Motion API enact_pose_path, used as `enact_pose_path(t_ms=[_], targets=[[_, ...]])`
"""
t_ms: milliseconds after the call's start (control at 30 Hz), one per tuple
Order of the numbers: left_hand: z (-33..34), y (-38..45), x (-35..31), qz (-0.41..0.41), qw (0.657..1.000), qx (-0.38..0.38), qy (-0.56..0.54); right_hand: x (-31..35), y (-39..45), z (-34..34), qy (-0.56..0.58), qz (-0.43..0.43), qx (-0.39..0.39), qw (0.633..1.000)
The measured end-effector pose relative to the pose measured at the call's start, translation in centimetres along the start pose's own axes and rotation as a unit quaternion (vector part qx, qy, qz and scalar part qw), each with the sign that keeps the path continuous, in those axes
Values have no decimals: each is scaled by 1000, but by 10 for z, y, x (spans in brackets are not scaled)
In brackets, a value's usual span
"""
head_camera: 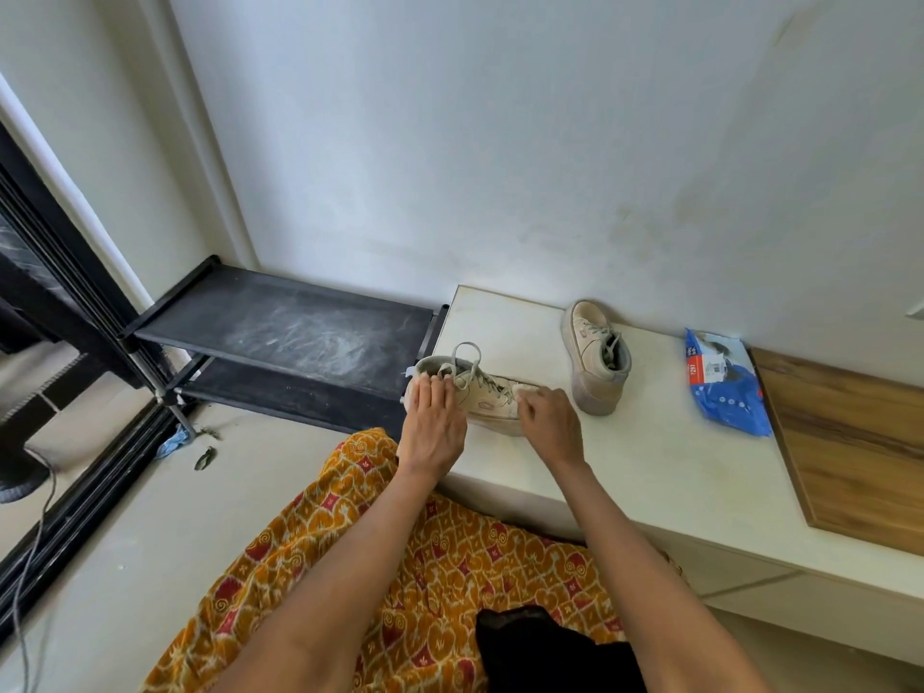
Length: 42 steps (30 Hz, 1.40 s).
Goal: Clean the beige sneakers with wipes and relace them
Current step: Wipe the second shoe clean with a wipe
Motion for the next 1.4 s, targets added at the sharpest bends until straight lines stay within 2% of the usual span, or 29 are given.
enact_pose_path(t_ms=[67,100,200,300,433,533,633,700,867,967,1067,1200,1333,1400], targets=[[1,-1,-1,6,1000,1,14,-9,-13,-3,-50,-79,-23,995],[0,-1,0,6,1000,-2,15,-17,-13,-8,-75,-88,-28,993],[0,-1,0,13,1000,8,14,-33,4,-19,-110,-2,-14,994],[0,-2,0,20,999,18,17,-21,23,-16,-72,61,23,995],[-3,0,2,25,999,5,20,2,17,-2,-59,-22,59,996],[-4,0,2,28,999,-4,27,-12,17,-8,-60,-63,69,994],[-3,0,2,32,999,-8,35,-37,28,-16,-106,-9,53,993],[-5,-1,1,33,999,-7,34,-35,29,-13,-79,7,34,996],[-5,-2,-1,33,999,-9,38,-12,8,7,0,-78,80,994],[-4,-1,1,31,998,-17,42,-27,14,-5,-64,-80,63,993],[-4,-1,1,32,998,-17,46,-27,26,-4,-93,-11,58,994],[-4,-2,0,39,999,-4,37,4,43,15,6,69,89,994],[-7,0,1,43,998,-6,37,25,64,17,166,77,97,978],[-6,0,3,50,998,-4,44,26,60,13,205,61,108,971]])
Point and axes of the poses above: each hand's wrist, its own y-axis towards the middle knuckle, its own z-axis out of the palm, x = y × z, the point moved 6 cm from there along y, towards the middle knuckle, and after that the axes turned 6 degrees about x, right-handed, at the moved point
